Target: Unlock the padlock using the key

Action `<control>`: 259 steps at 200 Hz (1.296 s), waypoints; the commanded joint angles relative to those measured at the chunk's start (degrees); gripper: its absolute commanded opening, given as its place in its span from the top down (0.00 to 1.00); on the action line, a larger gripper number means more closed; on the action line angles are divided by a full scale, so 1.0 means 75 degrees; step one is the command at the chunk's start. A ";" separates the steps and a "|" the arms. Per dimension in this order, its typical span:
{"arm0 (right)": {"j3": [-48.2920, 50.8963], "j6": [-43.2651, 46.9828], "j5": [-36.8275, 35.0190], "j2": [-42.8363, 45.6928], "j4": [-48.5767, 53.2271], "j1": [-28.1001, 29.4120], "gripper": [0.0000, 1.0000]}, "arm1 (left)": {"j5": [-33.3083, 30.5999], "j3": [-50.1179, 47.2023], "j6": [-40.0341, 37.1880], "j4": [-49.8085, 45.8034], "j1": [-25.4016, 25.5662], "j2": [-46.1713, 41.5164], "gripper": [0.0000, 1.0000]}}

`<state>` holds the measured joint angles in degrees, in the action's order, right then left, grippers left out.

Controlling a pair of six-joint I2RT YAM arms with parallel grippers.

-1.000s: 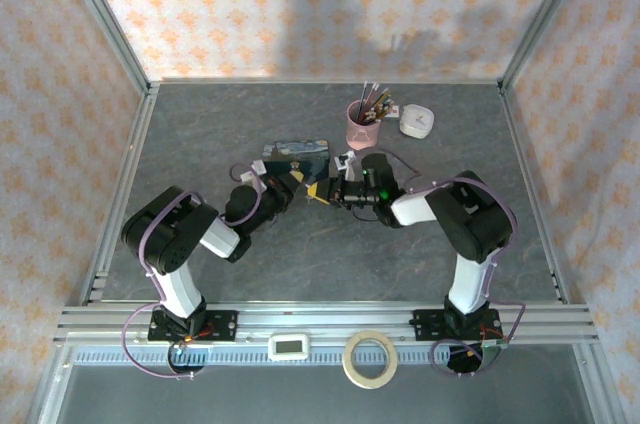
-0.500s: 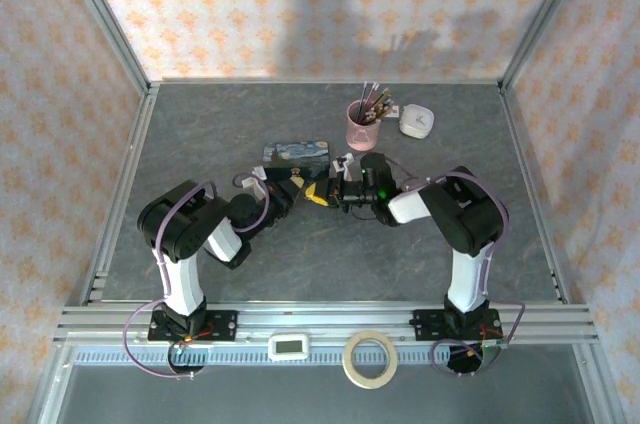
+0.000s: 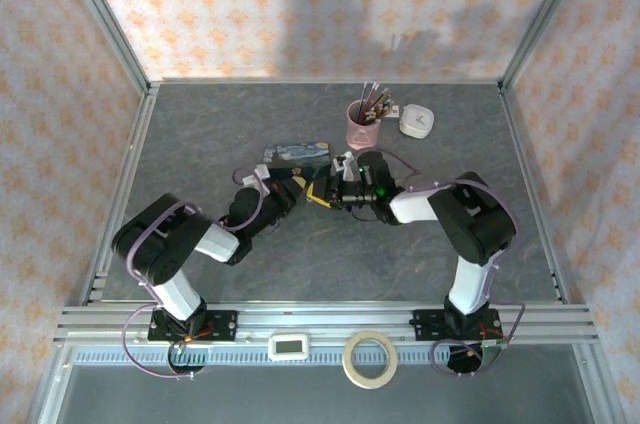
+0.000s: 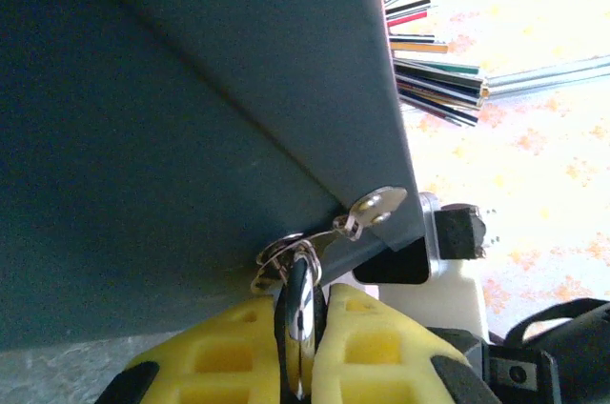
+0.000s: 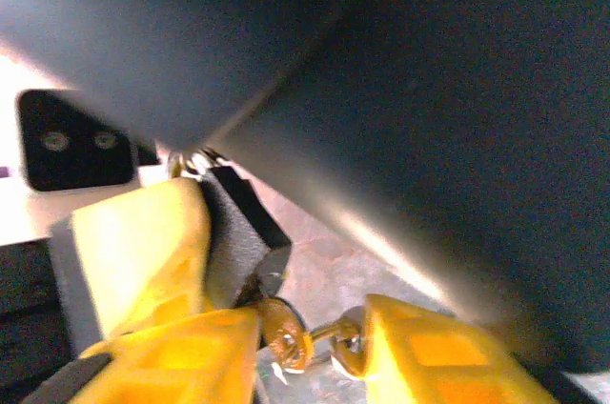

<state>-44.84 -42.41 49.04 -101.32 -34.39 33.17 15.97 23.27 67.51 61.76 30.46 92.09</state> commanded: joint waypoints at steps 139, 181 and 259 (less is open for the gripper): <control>-0.0453 0.4387 -0.3608 0.2245 0.3649 0.0450 0.58 | 0.0101 0.1339 -0.0652 -0.2785 0.0464 0.0002 1.00; 0.0393 0.3242 -0.3071 0.2093 0.2365 0.0742 0.63 | -0.0022 0.1013 -0.0261 -0.2508 0.0466 -0.0173 1.00; 0.0158 0.4116 -0.3797 0.1560 0.2289 0.1308 0.62 | -0.0031 0.0800 0.0087 -0.2647 0.0465 -0.0578 1.00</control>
<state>-40.23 -17.08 23.73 -87.20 -18.57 41.21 16.01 28.38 67.66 40.42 33.41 90.48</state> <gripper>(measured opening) 0.378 0.083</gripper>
